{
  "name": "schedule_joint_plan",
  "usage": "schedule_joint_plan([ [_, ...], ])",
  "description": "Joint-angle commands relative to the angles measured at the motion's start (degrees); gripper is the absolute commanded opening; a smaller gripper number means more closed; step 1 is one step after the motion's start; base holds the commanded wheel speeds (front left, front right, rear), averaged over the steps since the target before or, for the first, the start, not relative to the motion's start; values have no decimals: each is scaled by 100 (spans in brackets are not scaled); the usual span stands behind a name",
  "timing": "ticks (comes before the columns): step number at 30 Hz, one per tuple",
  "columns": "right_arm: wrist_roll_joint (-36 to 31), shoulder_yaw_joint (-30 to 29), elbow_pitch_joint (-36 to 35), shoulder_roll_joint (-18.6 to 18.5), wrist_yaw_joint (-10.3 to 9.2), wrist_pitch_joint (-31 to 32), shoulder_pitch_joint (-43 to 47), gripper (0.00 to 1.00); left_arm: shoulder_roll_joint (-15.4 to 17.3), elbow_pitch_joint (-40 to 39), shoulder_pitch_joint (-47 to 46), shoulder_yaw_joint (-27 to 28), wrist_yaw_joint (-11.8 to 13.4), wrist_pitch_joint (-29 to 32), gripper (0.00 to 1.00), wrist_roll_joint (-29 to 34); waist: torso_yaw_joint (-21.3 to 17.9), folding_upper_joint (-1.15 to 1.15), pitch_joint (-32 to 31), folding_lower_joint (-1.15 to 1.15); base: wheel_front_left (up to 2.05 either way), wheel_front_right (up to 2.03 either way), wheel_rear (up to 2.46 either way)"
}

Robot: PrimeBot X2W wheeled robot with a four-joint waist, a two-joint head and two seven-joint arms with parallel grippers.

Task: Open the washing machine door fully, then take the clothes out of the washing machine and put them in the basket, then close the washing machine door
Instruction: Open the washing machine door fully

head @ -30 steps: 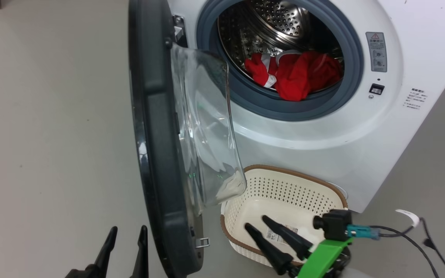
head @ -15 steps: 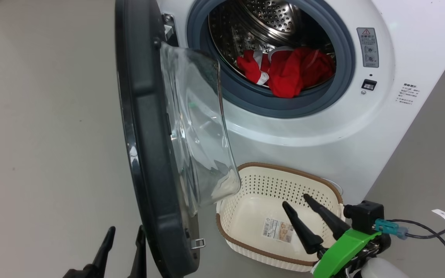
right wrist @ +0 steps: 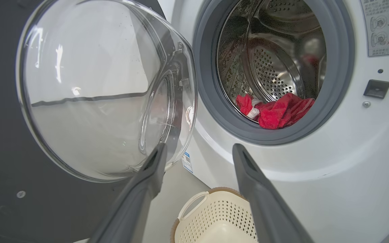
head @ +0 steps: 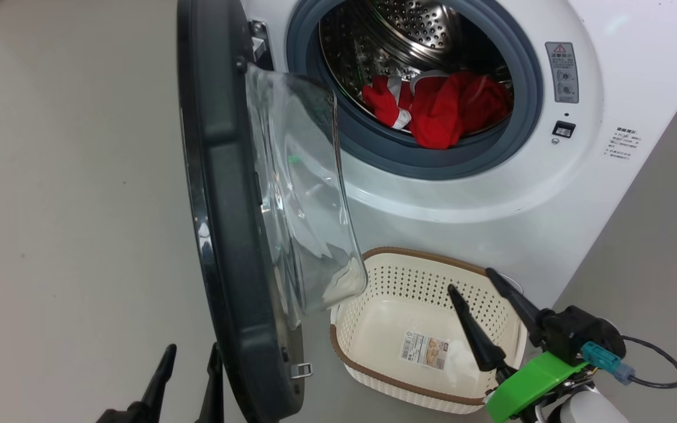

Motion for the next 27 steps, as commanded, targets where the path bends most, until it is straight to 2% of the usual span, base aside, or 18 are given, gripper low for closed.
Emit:
schedule_joint_plan([
  [1,-62,34,-180,36,37,-37,-5,100,49,-151,-129,168,4,-69,100,-15,1,0,0,0,0,0,0],
  [7,-414,-332,-254,192,37,-37,240,100,49,-154,-126,171,16,-69,100,-18,10,0,-8,0,0,0,0],
  [24,-551,-468,-114,303,37,-37,392,100,49,-131,-107,235,27,-69,100,-52,-22,0,-44,0,0,0,0],
  [25,-548,-466,-109,305,37,-37,388,100,49,-135,-114,249,39,-69,15,-68,-20,0,-53,0,0,0,0],
  [26,-547,-467,-106,307,37,-37,386,100,49,-151,-120,271,53,-69,0,-80,-19,0,-62,0,0,0,0],
  [27,-547,-469,-106,310,37,-37,387,100,49,-188,-128,306,69,-69,0,-96,-17,0,-73,0,0,0,0],
])
